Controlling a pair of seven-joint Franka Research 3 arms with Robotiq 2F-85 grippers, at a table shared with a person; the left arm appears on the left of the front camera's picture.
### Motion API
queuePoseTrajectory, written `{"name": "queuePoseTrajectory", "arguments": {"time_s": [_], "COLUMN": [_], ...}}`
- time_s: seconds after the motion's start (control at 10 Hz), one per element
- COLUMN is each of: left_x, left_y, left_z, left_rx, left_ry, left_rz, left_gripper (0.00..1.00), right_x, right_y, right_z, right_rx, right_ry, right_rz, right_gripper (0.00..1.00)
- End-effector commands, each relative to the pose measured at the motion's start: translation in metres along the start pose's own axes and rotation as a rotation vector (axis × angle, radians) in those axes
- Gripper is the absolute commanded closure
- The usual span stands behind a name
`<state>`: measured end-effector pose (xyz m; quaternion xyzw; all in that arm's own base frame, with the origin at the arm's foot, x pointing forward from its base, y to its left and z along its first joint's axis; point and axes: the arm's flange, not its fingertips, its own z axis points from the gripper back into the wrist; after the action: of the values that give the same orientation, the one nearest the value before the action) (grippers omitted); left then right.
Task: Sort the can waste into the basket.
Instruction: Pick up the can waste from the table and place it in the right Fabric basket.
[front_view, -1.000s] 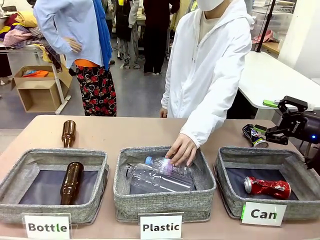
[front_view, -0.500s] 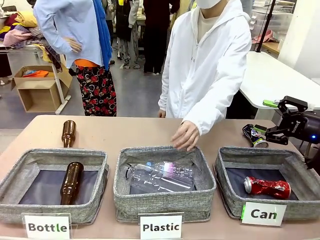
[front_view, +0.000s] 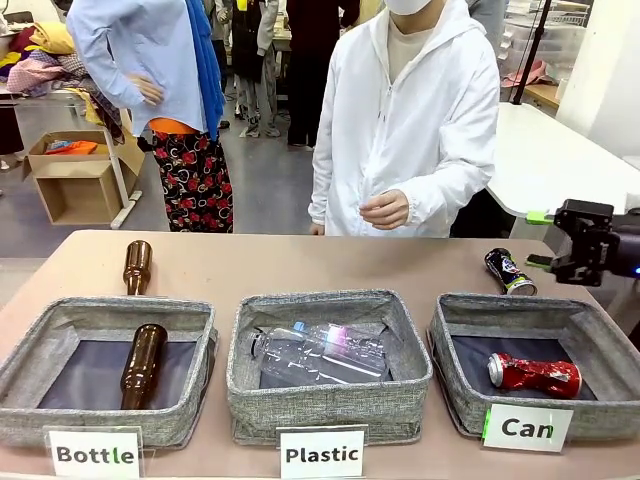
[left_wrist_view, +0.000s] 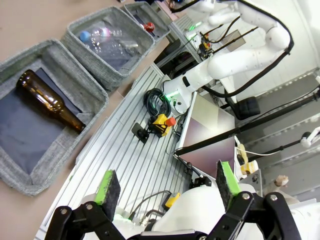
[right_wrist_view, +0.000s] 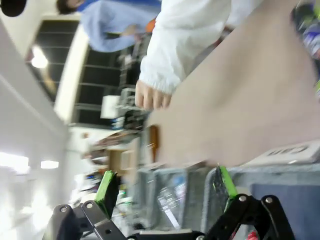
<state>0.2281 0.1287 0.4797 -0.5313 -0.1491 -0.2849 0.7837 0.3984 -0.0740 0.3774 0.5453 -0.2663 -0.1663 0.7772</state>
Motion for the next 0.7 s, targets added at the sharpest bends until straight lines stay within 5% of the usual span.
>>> {"name": "queuePoseTrajectory", "arguments": {"time_s": [0.0,0.3,0.4,0.5,0.6], "left_x": [0.000,0.000,0.000,0.000,0.000], "left_y": [-0.001,-0.001,-0.001,-0.001,-0.001], "left_z": [0.002,0.002,0.002,0.002,0.002], "left_rx": [-0.007,-0.007,-0.007,-0.007,-0.007], "left_ry": [-0.004,-0.004,-0.004,-0.004,-0.004], "left_rz": [0.006,0.006,0.006,0.006,0.006], "left_gripper": [0.00,0.00,0.00,0.00,0.00], "right_x": [0.004,0.015,0.009,0.018,0.018], "right_y": [0.037,0.049,0.049,0.064,0.064], "right_z": [-0.003,-0.017,-0.019,0.004,0.004], "right_rx": [-0.584,-0.869,-0.784,-0.471,-0.471], "right_ry": [-0.199,-0.276,-0.274,-0.182,-0.182], "right_rz": [0.390,0.700,0.728,0.452,0.452], "right_gripper": [0.00,0.00,0.00,0.00,0.00]}}
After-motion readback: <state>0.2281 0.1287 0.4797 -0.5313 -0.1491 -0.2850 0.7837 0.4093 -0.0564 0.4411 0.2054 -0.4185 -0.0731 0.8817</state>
